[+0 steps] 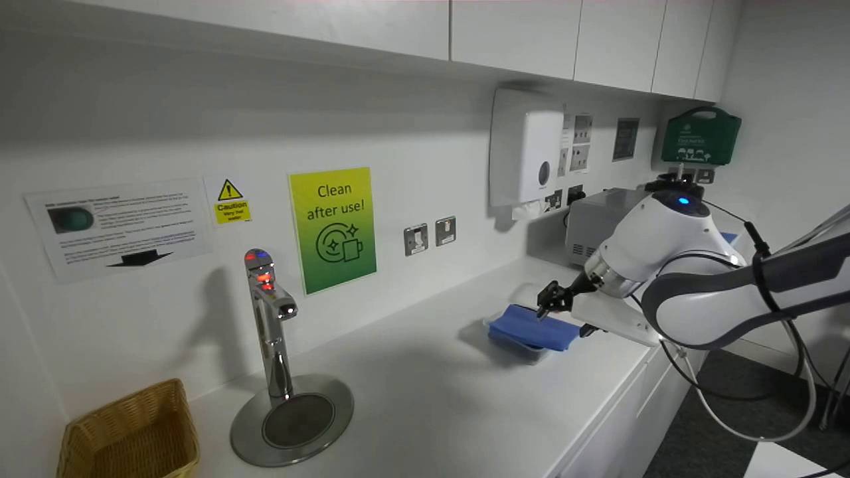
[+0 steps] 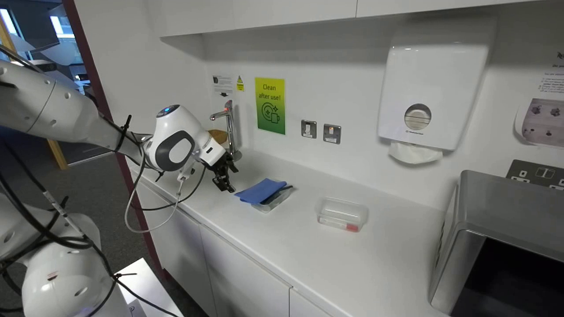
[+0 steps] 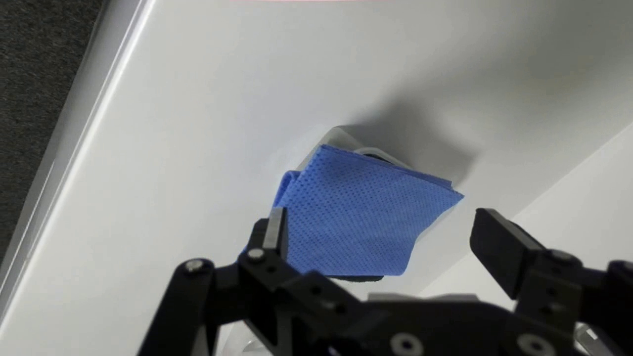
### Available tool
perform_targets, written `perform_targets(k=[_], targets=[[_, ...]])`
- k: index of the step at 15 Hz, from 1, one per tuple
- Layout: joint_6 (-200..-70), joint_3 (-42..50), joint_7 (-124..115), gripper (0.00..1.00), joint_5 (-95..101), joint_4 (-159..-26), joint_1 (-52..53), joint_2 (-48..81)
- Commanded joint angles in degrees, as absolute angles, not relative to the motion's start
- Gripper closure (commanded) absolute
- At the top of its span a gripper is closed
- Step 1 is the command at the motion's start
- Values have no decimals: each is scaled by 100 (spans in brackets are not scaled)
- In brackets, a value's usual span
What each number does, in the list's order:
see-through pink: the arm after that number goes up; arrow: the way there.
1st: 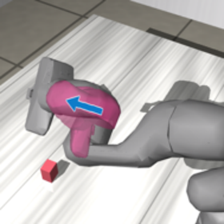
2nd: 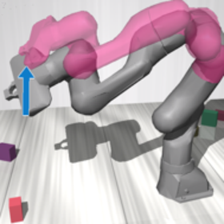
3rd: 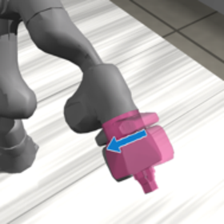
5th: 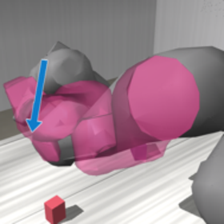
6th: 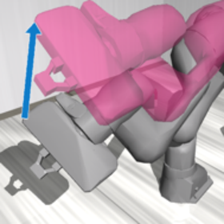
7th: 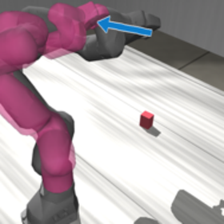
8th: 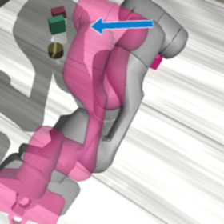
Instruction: Move the black and blue towels to the counter
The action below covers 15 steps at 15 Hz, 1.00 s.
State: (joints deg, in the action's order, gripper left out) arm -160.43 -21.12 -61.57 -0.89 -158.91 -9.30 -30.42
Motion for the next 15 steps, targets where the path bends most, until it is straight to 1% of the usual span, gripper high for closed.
perform_targets(k=[1, 7, 15], targets=[[-16136, -2211, -6353, 0, 224, -15910, -1183, -3229], [-16314, -2233, -6401, 0, 494, -15896, -1580, -2910], [-16741, -2399, -6588, 0, 738, -15900, -1783, -2425]])
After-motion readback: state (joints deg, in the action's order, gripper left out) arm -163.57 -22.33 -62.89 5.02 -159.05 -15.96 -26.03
